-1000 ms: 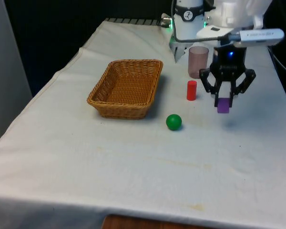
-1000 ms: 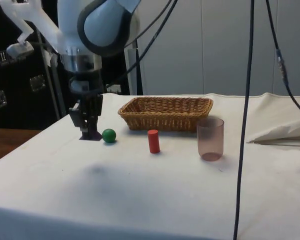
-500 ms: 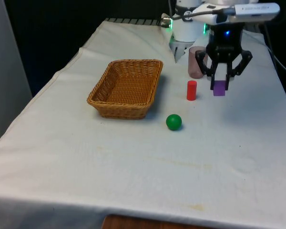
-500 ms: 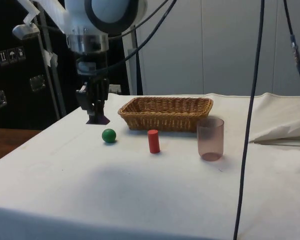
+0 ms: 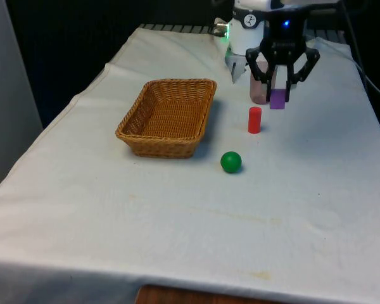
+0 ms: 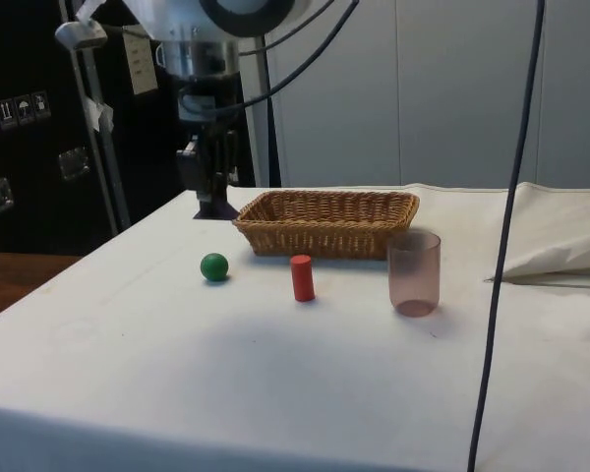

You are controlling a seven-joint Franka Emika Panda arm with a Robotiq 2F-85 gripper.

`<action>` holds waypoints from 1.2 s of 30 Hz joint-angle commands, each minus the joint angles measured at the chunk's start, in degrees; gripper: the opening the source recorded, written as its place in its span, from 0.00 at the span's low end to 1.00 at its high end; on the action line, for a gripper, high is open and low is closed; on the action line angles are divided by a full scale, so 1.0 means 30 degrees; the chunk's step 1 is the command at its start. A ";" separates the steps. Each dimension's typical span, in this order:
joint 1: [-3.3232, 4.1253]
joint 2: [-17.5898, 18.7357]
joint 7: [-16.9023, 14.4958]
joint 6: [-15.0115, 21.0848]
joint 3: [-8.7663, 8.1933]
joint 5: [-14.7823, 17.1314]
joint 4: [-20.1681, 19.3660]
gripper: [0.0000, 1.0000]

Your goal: Pick up the triangular block and place it into the basket.

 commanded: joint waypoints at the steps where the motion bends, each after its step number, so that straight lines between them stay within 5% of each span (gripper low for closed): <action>1: -0.0038 -0.0344 -0.0115 -0.0019 -0.0134 -0.0115 -0.0325 0.33; 36: -0.0286 -0.2693 -0.3743 0.0095 -0.3571 0.0019 -0.3266 0.33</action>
